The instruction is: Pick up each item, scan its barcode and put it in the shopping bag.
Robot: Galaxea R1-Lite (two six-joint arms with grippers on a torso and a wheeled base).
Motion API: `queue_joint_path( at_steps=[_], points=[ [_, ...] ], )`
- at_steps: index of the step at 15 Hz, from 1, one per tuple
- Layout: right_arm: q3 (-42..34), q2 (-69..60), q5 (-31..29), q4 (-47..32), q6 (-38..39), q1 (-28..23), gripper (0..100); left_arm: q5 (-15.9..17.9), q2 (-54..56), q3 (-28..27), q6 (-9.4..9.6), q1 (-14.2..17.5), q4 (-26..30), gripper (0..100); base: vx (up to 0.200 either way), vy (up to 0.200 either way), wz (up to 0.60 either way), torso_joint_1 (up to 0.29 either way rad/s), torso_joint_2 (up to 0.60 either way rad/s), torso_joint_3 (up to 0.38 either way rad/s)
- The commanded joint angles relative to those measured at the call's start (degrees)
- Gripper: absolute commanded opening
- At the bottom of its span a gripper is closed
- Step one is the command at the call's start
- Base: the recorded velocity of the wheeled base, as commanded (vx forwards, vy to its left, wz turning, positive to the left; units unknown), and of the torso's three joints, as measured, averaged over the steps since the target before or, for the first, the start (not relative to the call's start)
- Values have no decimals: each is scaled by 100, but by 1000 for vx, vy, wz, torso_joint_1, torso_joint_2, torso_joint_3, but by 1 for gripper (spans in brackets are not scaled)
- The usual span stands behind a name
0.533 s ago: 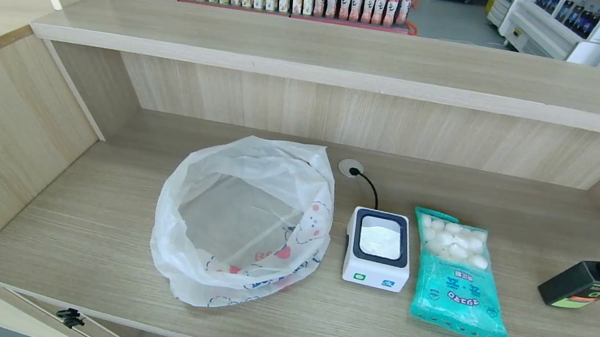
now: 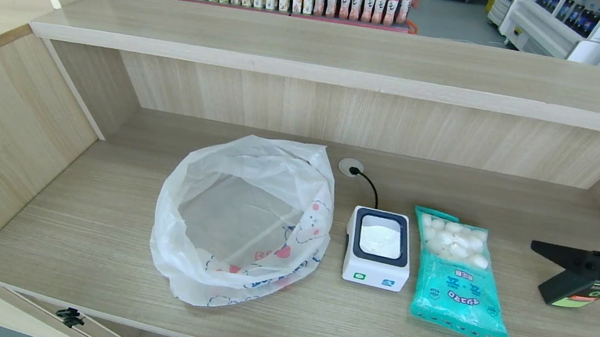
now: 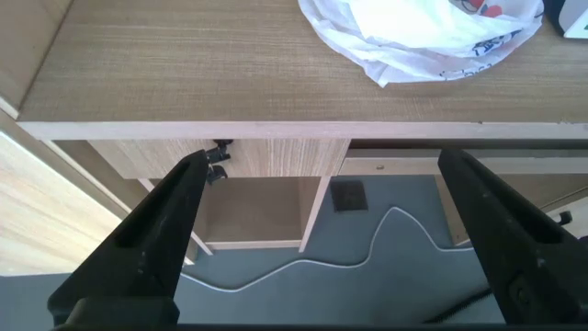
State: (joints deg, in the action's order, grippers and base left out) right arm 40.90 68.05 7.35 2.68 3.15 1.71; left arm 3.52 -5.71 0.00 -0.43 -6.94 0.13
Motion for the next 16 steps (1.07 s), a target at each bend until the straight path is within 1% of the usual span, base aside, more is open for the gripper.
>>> queue_joint_path(
  at_steps=[1,3,7,9,12,14,16],
  points=[
    [155,648,12,-22,46,5,100,-1,-10,0,-1,-1,4,100,0,0,0,0,0,0],
    [401,1290,135,-13,63,-4,100,-1,-1,0,-1,-1,-5,100,0,0,0,0,0,0],
    [1034,2169,988,-84,134,14,100,-1,-10,0,-1,-1,4,100,0,0,0,0,0,0],
    [1324,2468,1234,-374,99,163,100,-1,-10,0,-1,-1,4,100,0,0,0,0,0,0],
    [1755,2933,1199,-1165,-51,313,100,-1,-1,0,-1,-1,-5,100,0,0,0,0,0,0],
    [1860,3180,1199,-1217,-341,409,100,-1,-1,0,-1,-1,4,100,0,0,0,0,0,0],
    [2036,3426,1199,-1191,-367,489,100,-1,-10,0,-1,-1,4,100,0,0,0,0,0,0]
  ],
)
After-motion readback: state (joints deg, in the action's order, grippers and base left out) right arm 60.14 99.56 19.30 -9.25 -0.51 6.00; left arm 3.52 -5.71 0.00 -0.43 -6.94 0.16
